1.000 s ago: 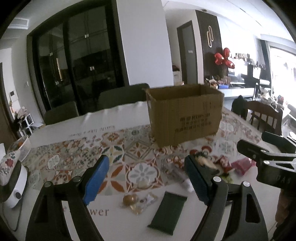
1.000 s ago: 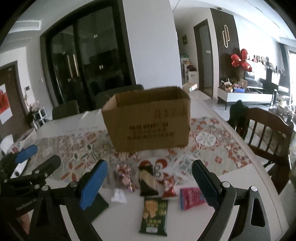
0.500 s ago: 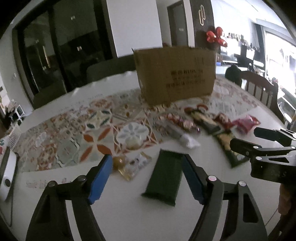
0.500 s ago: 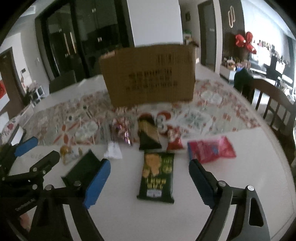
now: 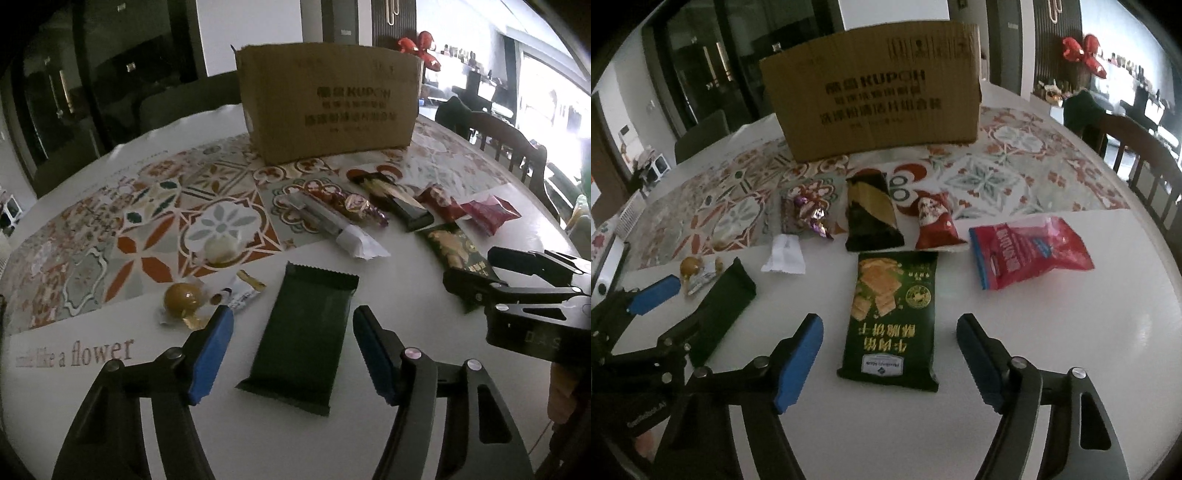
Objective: Organize snacks
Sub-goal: 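Move the left tool to the dark green bar while the right tool reaches the green cracker pack, then close the left tool on the dark green bar while the right tool grips the green cracker pack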
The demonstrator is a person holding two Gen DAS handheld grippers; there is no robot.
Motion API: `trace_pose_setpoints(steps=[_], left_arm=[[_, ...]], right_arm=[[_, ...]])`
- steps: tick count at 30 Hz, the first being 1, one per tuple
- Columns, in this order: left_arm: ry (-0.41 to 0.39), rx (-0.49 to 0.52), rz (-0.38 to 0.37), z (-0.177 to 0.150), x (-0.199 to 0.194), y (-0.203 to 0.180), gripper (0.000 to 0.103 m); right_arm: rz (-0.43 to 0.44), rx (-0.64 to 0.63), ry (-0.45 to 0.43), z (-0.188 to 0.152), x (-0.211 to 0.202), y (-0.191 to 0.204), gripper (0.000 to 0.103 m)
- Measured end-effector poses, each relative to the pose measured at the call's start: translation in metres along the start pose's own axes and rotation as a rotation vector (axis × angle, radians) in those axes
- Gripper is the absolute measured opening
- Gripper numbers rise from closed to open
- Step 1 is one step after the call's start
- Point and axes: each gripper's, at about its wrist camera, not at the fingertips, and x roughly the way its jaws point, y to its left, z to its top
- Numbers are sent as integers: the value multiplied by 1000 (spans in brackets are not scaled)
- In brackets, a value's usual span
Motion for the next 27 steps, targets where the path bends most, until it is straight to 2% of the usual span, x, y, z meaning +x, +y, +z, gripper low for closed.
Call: trace_pose_setpoints(steps=[4,10,18,27], left_arm=[[11,-10,-24,1,6,0,65],[32,-22,-28,2,15,-1,59],[31,-39,-27,3,20,-5,50],[22,-95,-11,7,13,-7,47]], right_arm=[[-2,-4,-3,1,2,0,74],[-20,-26,-11,2,3,3,66],[-40,-71,-22,2,4,6,48],[-8,-60,-15,2,2,3,47]])
